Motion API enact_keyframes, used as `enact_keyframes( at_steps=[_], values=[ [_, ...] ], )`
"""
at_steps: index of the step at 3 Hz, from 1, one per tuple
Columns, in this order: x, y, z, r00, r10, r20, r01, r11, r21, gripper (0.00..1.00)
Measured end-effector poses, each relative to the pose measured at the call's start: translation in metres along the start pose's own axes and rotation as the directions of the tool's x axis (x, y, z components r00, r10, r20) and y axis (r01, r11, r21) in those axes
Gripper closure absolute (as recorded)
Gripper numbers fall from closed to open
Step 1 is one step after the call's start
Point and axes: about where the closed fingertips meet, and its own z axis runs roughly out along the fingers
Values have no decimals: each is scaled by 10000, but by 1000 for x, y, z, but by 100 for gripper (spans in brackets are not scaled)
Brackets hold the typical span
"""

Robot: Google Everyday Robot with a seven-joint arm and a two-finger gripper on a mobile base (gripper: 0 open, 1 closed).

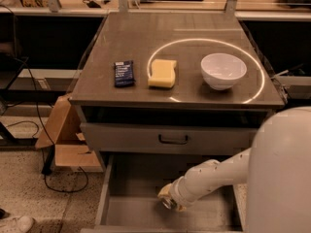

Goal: Pick green can from middle drawer and place on counter

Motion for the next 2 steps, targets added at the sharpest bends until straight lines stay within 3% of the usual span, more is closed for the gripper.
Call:
enact_keyframes(
  at_steps=[1, 2],
  values=[
    [8, -12, -15, 9999, 135, -7, -135, 9996, -246, 100],
    [0, -9, -17, 9995, 163, 258, -154, 9992, -375, 100]
  ],
)
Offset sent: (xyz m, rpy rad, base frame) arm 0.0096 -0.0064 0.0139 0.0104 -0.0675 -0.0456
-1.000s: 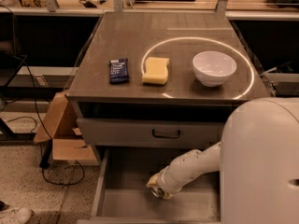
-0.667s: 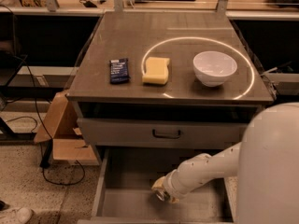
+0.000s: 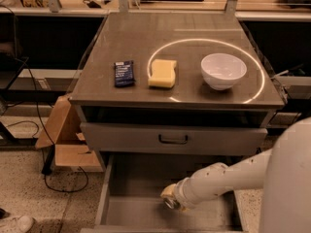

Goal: Pick green can from middle drawer and place on counter

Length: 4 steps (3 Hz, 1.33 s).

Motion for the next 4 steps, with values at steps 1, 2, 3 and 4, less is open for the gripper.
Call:
enact_keyframes(
  at_steps=[1, 2, 3, 4],
  values=[
    [-16, 3, -17, 9973, 16, 735, -1, 9998, -209, 100],
    [-32, -4, -44, 9869, 288, 1585, -222, 9988, -434, 100],
    [-35, -17, -59, 9799, 582, 1906, -508, 9977, -439, 100],
    [-36, -17, -61, 9792, 432, 1984, -350, 9984, -444, 100]
  ],
)
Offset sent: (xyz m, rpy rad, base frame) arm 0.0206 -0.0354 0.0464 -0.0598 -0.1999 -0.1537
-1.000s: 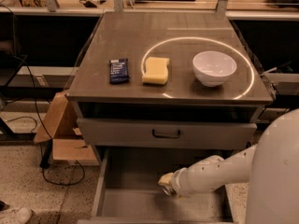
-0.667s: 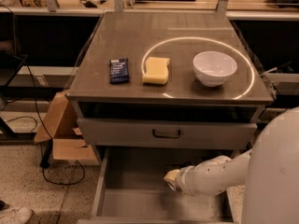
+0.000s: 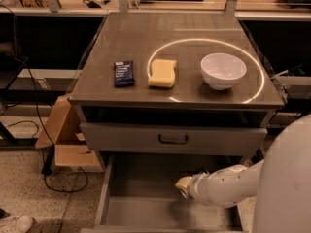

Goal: Pick green can from middle drawer and place on counter

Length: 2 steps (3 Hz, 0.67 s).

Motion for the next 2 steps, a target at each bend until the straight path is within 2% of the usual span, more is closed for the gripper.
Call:
enact_keyframes(
  at_steps=[1, 2],
  values=[
    [-6, -2, -9, 9994, -58, 330, 64, 9998, -162, 100],
    [2, -28, -29, 9992, 162, 365, -167, 9997, 153, 100]
  ],
)
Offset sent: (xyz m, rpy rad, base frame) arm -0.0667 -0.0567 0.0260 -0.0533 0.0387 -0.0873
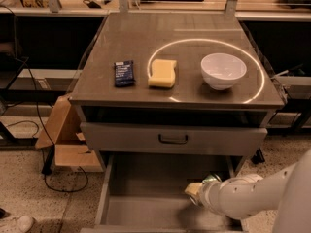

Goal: Pick green can from middle drawer and place on counter

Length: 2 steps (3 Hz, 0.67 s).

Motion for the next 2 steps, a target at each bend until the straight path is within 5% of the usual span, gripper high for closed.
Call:
enact_keyframes(
  at_steps=[1, 2],
  values=[
    [3, -29, -29, 9986, 433, 290, -440, 9987, 265, 100],
    [1, -26, -33, 9989, 250, 395, -257, 9995, 158, 100]
  ],
)
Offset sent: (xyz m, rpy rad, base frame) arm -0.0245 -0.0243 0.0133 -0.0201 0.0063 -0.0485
